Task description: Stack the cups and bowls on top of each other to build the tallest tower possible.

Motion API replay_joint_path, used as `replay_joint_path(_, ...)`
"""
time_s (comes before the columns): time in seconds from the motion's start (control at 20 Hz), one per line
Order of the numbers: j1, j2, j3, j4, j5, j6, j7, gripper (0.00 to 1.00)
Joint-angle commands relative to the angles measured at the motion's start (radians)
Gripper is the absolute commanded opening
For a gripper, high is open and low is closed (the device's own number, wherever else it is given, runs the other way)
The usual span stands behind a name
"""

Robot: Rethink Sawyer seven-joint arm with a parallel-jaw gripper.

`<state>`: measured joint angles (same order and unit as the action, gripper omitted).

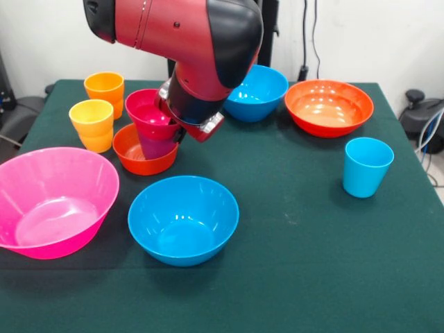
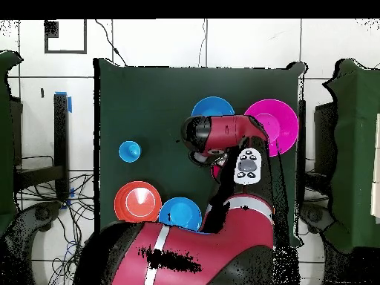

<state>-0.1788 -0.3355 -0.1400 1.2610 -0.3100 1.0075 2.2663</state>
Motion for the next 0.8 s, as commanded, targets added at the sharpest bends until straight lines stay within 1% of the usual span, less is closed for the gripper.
replay_joint_path(0.05, 0.0, 0.128, 0.113, -0.006, -0.107, -0.282, -0.071, 0.0)
replay_joint_path(0.35, -0.001, 0.124, 0.115, 0.004, -0.108, -0.262, -0.07, 0.0)
replay_joint_path(0.8, -0.003, 0.13, 0.115, 0.009, -0.106, -0.27, -0.063, 0.0)
